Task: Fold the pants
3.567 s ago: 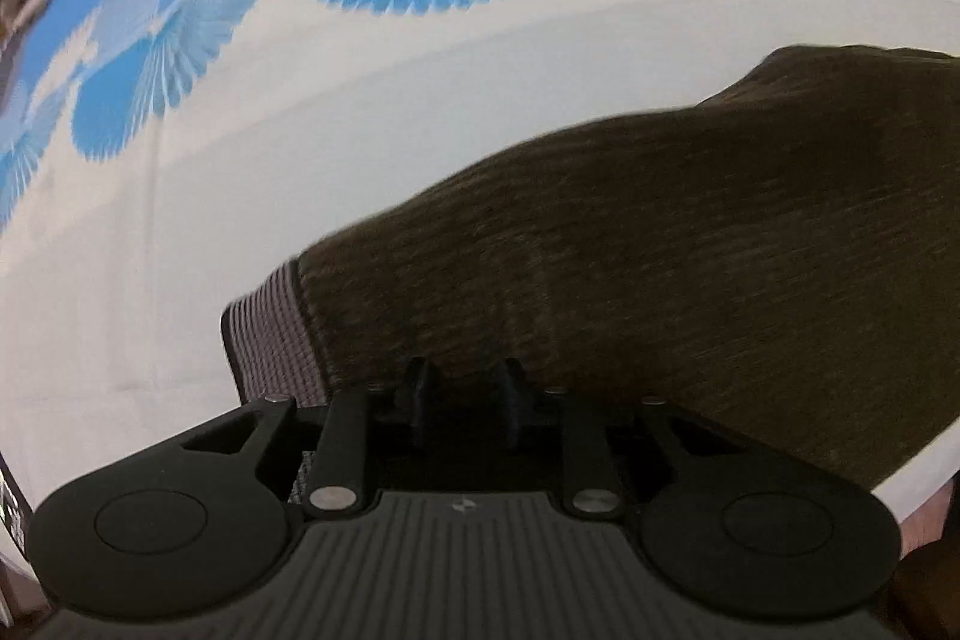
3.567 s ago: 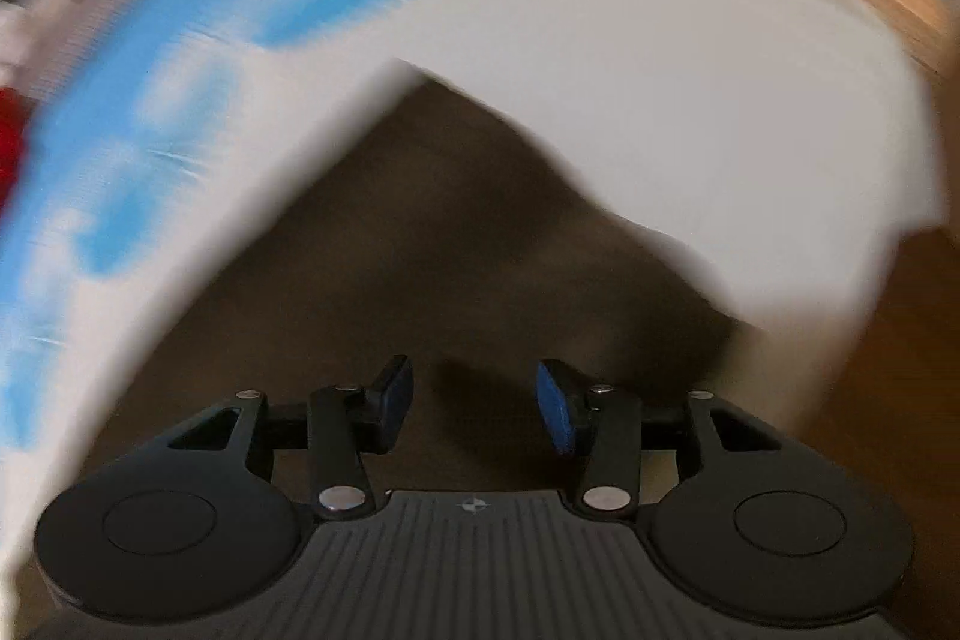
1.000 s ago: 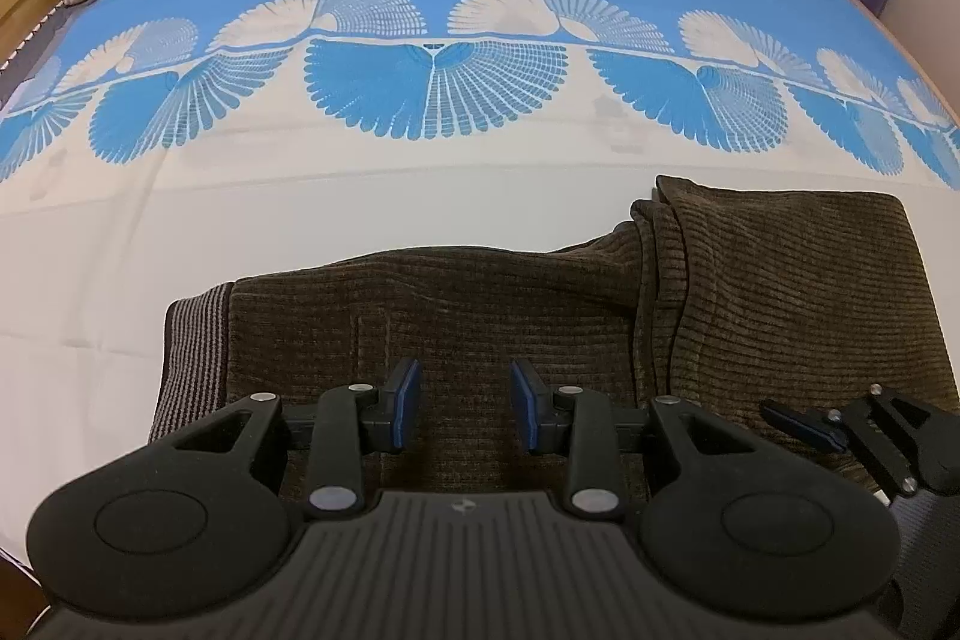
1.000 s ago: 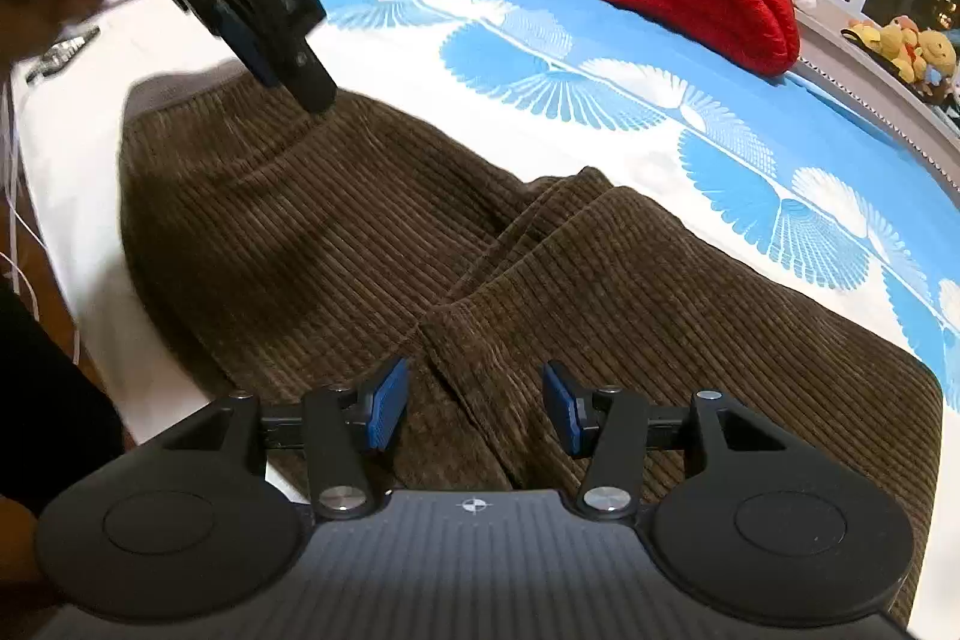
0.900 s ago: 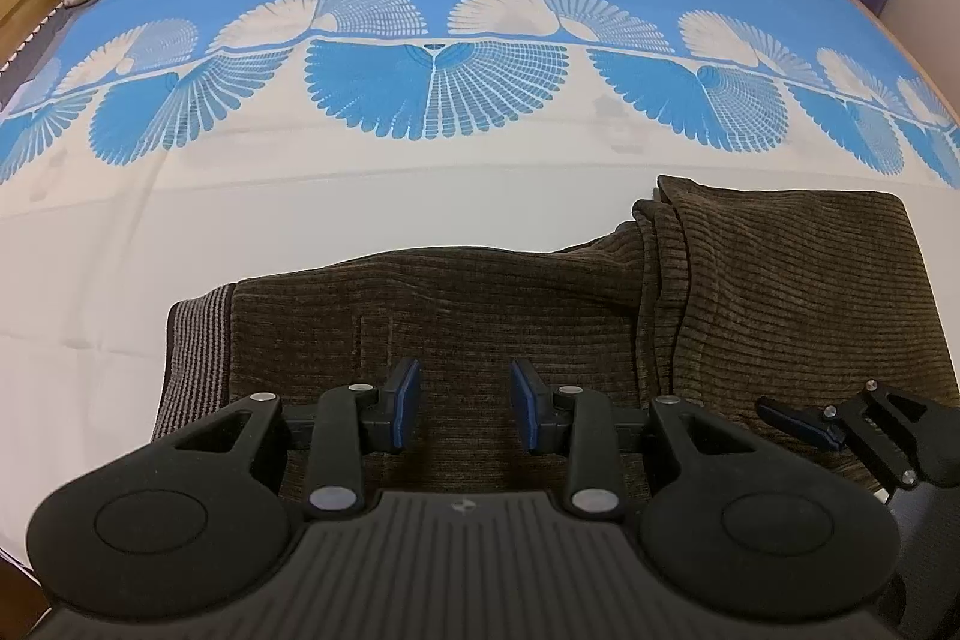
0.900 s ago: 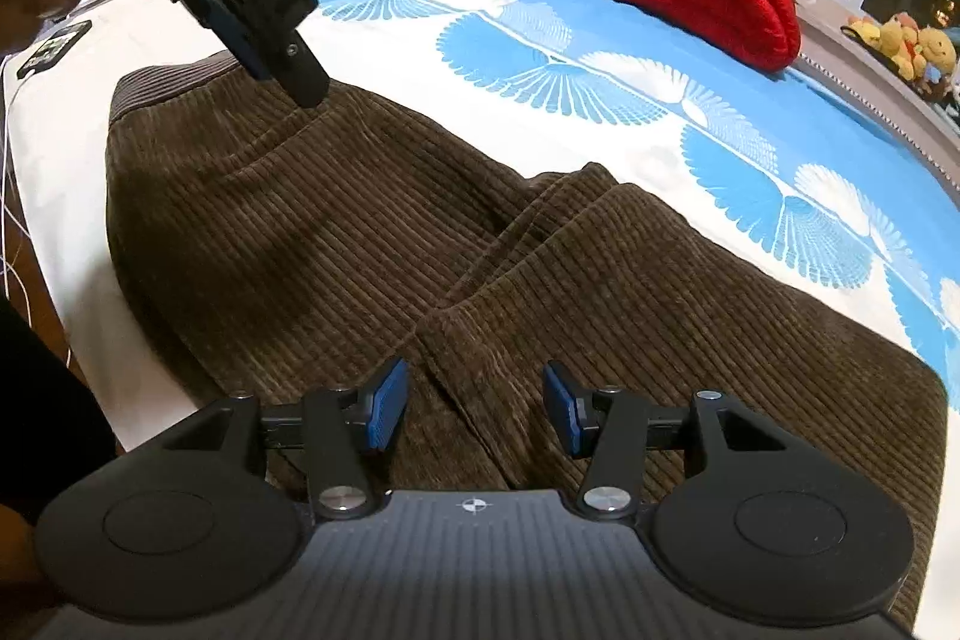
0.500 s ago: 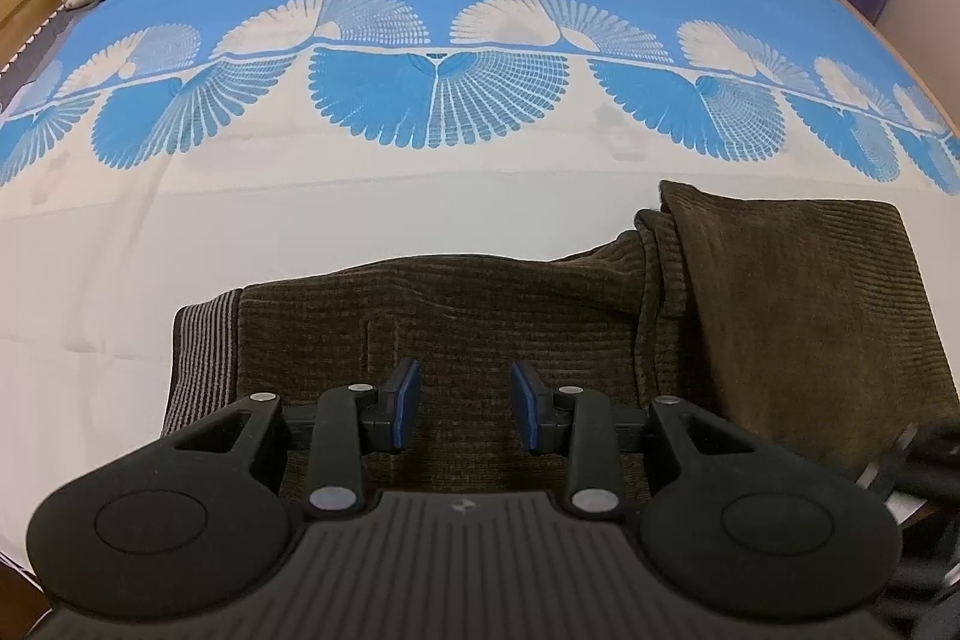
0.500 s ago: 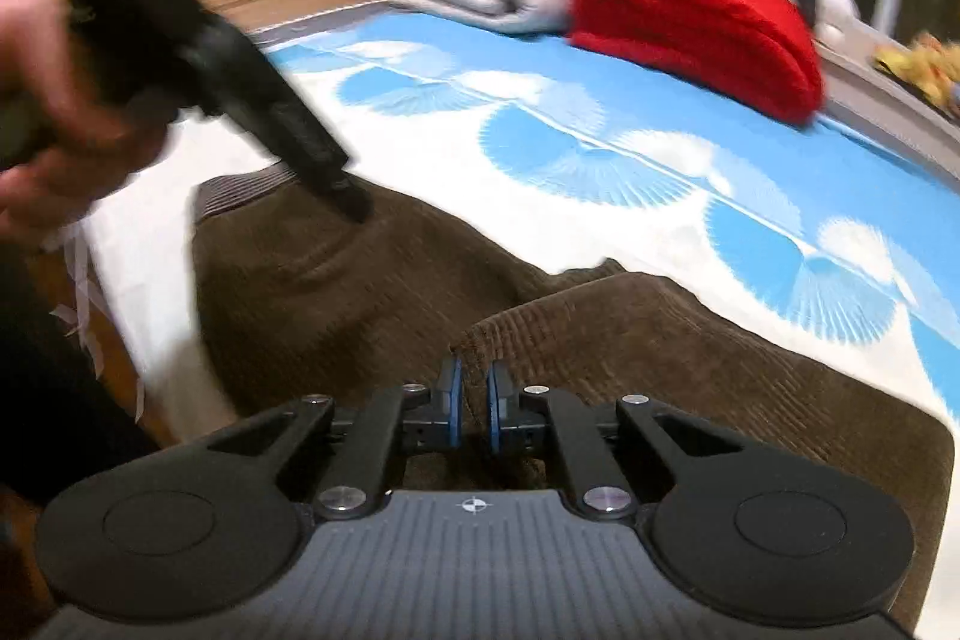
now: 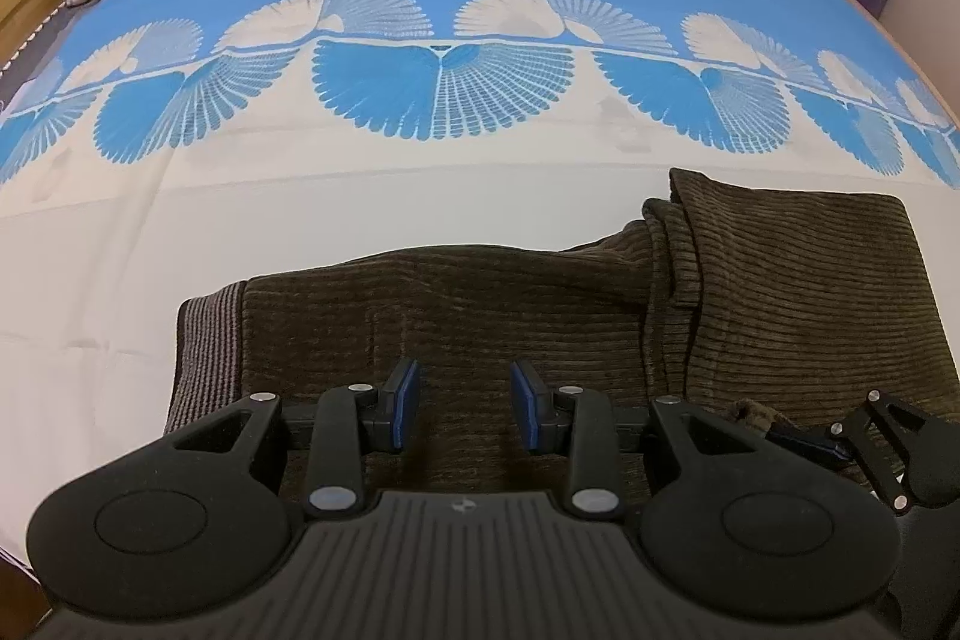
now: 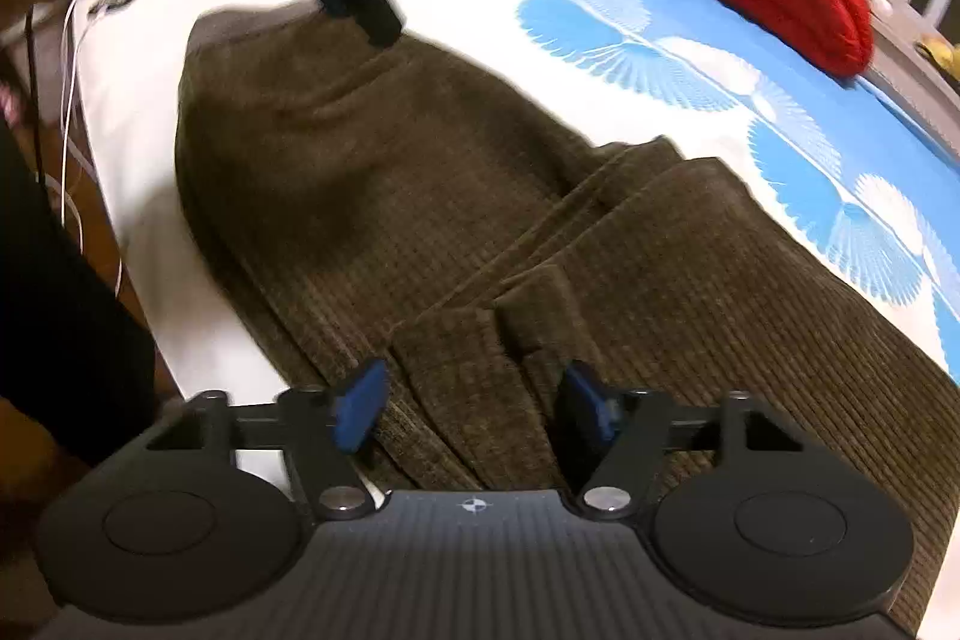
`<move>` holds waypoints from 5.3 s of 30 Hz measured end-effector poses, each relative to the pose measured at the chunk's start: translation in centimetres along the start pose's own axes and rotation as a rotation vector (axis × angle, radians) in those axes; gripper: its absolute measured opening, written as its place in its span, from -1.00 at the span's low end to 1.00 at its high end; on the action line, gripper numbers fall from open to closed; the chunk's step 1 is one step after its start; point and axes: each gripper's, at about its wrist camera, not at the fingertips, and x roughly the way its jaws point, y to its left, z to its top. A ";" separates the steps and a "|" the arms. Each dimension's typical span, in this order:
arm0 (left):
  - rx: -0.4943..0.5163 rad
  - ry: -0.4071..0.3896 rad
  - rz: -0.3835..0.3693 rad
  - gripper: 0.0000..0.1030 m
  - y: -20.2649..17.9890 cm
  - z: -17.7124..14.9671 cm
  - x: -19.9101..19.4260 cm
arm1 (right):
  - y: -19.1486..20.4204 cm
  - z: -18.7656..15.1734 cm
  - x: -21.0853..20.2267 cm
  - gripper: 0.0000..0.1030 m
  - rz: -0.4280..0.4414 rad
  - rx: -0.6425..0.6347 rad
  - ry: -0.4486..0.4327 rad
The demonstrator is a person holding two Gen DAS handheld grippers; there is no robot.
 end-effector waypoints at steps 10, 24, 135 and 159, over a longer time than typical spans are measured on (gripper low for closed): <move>-0.003 -0.005 -0.004 -0.28 0.5 0.0 -0.2 | -1.1 1.4 -0.7 0.51 -0.036 0.046 -0.041; -0.019 -0.013 -0.011 -0.27 0.8 0.0 -0.6 | -4.8 1.5 -3.6 -0.61 -0.030 0.218 -0.119; 0.125 0.133 -0.049 -0.34 -12.2 -6.5 4.8 | -17.0 -18.0 -7.3 0.32 -0.287 1.147 0.031; -0.064 -0.159 -0.197 -0.01 -9.6 -3.6 -1.1 | -10.9 -9.8 -12.4 -0.43 -0.448 0.623 -0.304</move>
